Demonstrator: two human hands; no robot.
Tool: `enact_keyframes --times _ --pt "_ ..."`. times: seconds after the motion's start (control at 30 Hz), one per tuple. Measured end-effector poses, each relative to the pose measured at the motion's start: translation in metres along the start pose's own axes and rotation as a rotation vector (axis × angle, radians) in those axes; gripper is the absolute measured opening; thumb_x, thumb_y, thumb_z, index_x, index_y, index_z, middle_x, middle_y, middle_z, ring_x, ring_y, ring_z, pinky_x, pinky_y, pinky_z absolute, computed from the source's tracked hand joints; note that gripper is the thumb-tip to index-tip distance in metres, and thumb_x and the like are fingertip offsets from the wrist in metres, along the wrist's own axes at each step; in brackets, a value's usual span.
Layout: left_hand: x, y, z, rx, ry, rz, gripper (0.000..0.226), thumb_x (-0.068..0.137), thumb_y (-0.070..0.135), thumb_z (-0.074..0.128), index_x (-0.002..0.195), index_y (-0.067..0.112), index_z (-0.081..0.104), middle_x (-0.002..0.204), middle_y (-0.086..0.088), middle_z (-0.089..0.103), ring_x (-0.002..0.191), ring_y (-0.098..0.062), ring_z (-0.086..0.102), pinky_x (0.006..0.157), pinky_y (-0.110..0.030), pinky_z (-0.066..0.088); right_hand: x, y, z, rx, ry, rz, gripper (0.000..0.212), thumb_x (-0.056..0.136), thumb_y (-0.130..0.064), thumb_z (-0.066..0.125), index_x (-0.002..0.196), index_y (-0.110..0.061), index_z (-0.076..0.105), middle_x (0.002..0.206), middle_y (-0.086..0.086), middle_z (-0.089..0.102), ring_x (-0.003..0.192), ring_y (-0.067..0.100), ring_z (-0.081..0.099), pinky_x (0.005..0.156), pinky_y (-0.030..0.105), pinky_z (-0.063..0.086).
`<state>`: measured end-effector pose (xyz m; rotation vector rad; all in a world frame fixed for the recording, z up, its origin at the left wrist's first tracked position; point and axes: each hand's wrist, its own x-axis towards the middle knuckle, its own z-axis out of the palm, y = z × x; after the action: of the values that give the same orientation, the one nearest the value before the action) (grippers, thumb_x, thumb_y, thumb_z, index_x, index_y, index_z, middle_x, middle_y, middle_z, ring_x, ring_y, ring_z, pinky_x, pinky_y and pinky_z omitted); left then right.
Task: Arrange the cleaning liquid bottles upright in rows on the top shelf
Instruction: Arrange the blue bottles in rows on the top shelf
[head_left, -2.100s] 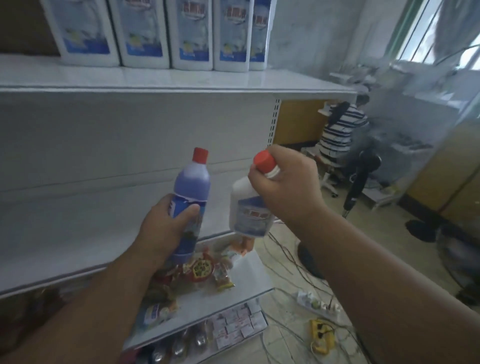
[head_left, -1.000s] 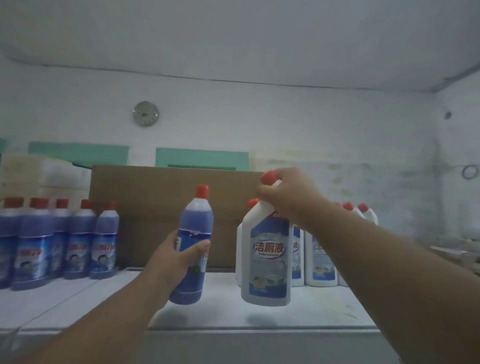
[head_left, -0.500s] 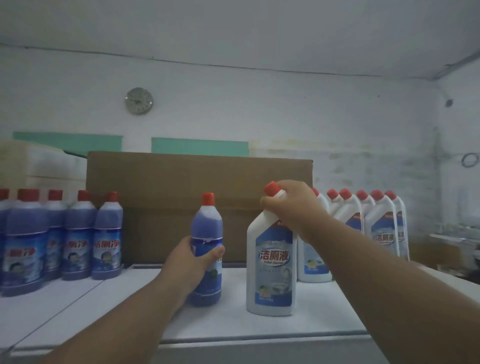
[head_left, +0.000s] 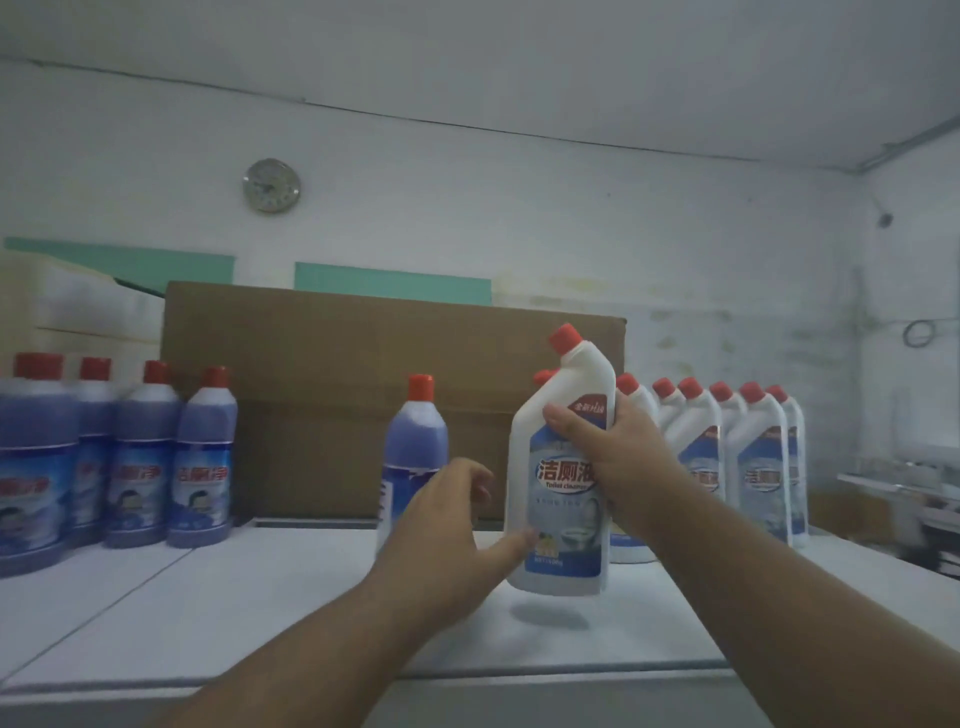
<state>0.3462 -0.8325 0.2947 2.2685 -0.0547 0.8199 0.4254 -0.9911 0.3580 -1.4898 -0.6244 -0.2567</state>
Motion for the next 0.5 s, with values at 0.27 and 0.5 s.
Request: enact_keyframes --times 0.27,0.5 --pt "0.031 0.054 0.069 -0.213 -0.338 -0.019 0.04 0.079 0.046 0.077 0.111 0.043 0.053 0.109 0.018 0.065 0.101 -0.008 0.063 0.096 -0.038 0.053 0.006 -0.005 -0.091 0.065 -0.064 0.025 0.044 0.082 -0.032 0.075 0.119 -0.012 0.06 0.103 0.013 0.074 0.093 0.033 0.074 0.086 0.054 0.058" --pt "0.062 0.117 0.164 -0.058 -0.515 0.019 0.049 0.079 0.053 0.076 0.12 0.036 0.056 0.111 0.014 0.066 0.099 -0.009 0.063 0.093 -0.031 0.052 0.023 0.029 -0.214 0.108 -0.045 0.03 0.058 0.077 -0.03 0.076 0.127 -0.007 0.058 0.11 0.02 0.072 0.099 0.039 0.071 0.087 0.054 0.056"
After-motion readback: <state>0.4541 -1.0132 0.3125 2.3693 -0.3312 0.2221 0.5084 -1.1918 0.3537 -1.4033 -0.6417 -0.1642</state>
